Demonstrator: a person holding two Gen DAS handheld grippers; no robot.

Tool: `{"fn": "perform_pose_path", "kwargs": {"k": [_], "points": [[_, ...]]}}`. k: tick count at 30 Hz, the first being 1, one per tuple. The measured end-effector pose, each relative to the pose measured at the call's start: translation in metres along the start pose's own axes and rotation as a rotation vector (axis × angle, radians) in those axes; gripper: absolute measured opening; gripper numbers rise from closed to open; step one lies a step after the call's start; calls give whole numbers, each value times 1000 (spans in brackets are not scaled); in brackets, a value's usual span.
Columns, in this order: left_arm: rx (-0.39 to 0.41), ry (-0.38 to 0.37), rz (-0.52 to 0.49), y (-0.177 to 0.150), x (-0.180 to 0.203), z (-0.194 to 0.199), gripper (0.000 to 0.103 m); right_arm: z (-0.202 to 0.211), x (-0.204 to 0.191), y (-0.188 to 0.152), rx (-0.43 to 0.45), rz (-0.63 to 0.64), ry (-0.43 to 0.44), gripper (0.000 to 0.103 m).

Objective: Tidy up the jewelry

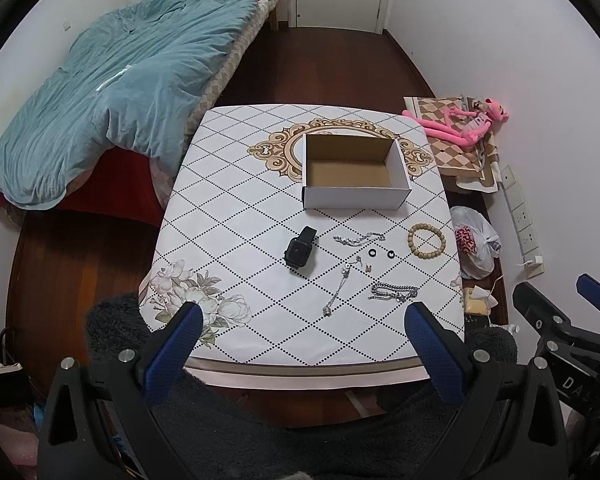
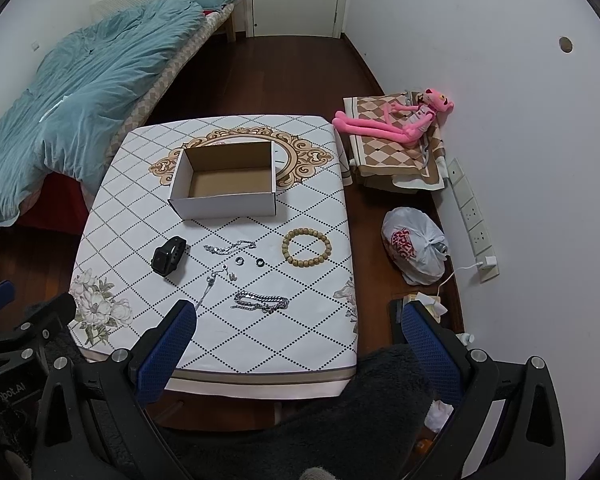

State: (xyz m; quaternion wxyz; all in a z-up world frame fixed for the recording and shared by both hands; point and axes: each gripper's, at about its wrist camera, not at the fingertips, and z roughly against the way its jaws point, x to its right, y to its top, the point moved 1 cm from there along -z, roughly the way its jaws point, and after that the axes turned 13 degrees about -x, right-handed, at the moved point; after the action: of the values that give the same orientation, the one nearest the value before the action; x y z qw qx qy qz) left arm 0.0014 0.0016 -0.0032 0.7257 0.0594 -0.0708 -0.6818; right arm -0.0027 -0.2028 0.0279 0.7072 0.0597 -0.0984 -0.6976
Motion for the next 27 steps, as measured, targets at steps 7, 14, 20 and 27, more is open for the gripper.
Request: {"fn": "perform_pose_path", "kwargs": {"k": [7, 14, 20, 27], "points": [[2, -1, 0, 0, 2, 0, 103, 3, 0, 1, 2, -1, -3, 103], [1, -2, 2, 0, 2, 0, 103, 4, 0, 1, 3, -2, 0, 103], [4, -1, 1, 0, 2, 1, 103, 7, -1, -1, 3, -1, 4, 103], [4, -1, 0, 0, 5, 2, 103, 8, -1, -1, 5, -1, 5, 103]]}}
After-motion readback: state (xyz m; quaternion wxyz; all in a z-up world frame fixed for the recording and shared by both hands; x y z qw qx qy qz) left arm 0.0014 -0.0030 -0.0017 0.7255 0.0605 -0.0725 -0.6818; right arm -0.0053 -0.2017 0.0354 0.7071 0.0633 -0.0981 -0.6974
